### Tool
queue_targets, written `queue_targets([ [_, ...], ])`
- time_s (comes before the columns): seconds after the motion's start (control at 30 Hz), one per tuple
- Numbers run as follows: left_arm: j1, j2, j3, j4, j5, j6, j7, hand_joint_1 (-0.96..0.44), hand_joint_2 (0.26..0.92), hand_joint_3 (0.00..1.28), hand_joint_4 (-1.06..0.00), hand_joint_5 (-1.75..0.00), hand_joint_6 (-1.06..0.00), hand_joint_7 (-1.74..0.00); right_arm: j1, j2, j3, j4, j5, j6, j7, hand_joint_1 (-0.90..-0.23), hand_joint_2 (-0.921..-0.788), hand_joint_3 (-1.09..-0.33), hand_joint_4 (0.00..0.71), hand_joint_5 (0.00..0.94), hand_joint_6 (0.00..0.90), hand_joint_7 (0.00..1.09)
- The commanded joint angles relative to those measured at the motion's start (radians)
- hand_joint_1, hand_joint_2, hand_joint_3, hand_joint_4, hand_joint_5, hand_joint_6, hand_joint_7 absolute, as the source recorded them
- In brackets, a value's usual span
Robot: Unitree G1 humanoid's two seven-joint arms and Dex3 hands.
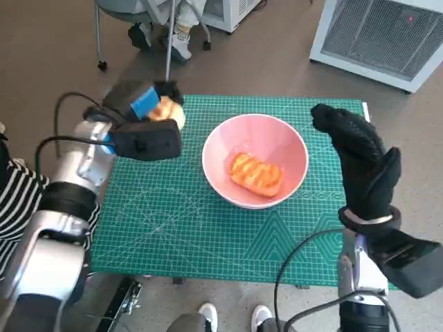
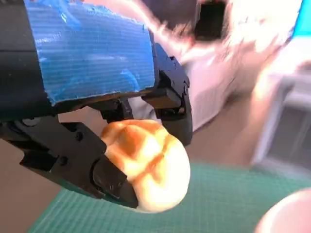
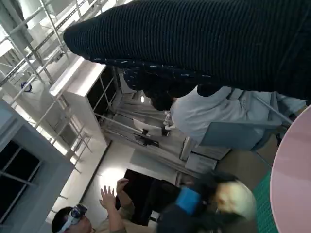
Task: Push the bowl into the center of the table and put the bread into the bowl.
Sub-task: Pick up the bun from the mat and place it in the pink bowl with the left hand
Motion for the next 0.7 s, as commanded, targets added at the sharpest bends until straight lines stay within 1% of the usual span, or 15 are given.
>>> queue_targets([
  [0.03,0.074,0.008,0.065,-0.238,-0.064,0.004,-0.042,0.0,0.92,0.03,-0.78,-1.07,-0.62,-1.16,0.015,0.004,0.001,0.017,0.003,0.011,0.001,-0.69,-0.921,-0.738,0.191,0.0,0.096,0.39],
  [0.17,0.116,-0.021,0.091,-0.389,-0.092,0.028,-0.069,0.0,0.92,0.02,-0.79,-1.07,-0.62,-1.15,0.015,0.006,0.002,0.019,0.003,0.009,0.002,-0.69,-0.921,-0.739,0.191,0.0,0.095,0.39],
  [0.3,0.151,-0.065,0.089,-0.512,-0.104,0.053,-0.087,0.0,0.92,0.02,-0.8,-1.08,-0.62,-1.14,0.019,0.007,0.002,0.018,0.007,0.008,0.004,-0.69,-0.921,-0.739,0.191,0.0,0.094,0.4],
  [0.47,0.173,-0.103,0.074,-0.572,-0.12,0.065,-0.134,0.0,0.92,0.03,-0.8,-1.06,-0.61,-1.16,0.025,0.007,0.002,0.012,0.008,0.007,0.003,-0.69,-0.921,-0.739,0.192,0.0,0.094,0.4],
  [0.5,0.174,-0.109,0.071,-0.575,-0.122,0.069,-0.148,0.0,0.92,0.05,-0.77,-1.07,-0.59,-1.2,0.025,0.007,0.002,0.011,0.008,0.007,0.003,-0.69,-0.921,-0.739,0.192,0.0,0.093,0.4],
  [0.57,0.176,-0.123,0.057,-0.567,-0.132,0.072,-0.19,0.0,0.92,0.07,-0.75,-1.09,-0.57,-1.23,0.028,0.006,0.001,0.006,0.008,0.007,0.001,-0.69,-0.921,-0.739,0.192,0.0,0.093,0.4],
  [0.6,0.176,-0.127,0.053,-0.562,-0.134,0.071,-0.203,-0.07,0.921,0.08,-0.71,-1.0,-0.57,-1.25,0.029,0.006,0.0,0.004,0.007,0.007,0.001,-0.69,-0.921,-0.739,0.192,0.0,0.093,0.4],
  [0.63,0.177,-0.13,0.051,-0.558,-0.135,0.071,-0.213,-0.17,0.921,0.1,-0.69,-0.79,-0.58,-1.27,0.029,0.006,0.0,0.004,0.007,0.007,0.0,-0.69,-0.921,-0.74,0.192,0.0,0.093,0.4],
  [0.67,0.175,-0.132,0.042,-0.547,-0.133,0.068,-0.229,-0.24,0.921,0.11,-0.7,-0.62,-0.59,-1.28,0.03,0.005,-0.001,0.002,0.008,0.008,0.0,-0.69,-0.921,-0.741,0.192,0.0,0.093,0.4],
  [0.7,0.173,-0.134,0.028,-0.534,-0.127,0.064,-0.248,-0.22,0.881,0.09,-0.65,-0.44,-0.53,-0.99,0.032,0.004,-0.003,-0.001,0.01,0.009,-0.001,-0.69,-0.921,-0.741,0.192,0.001,0.093,0.4],
])
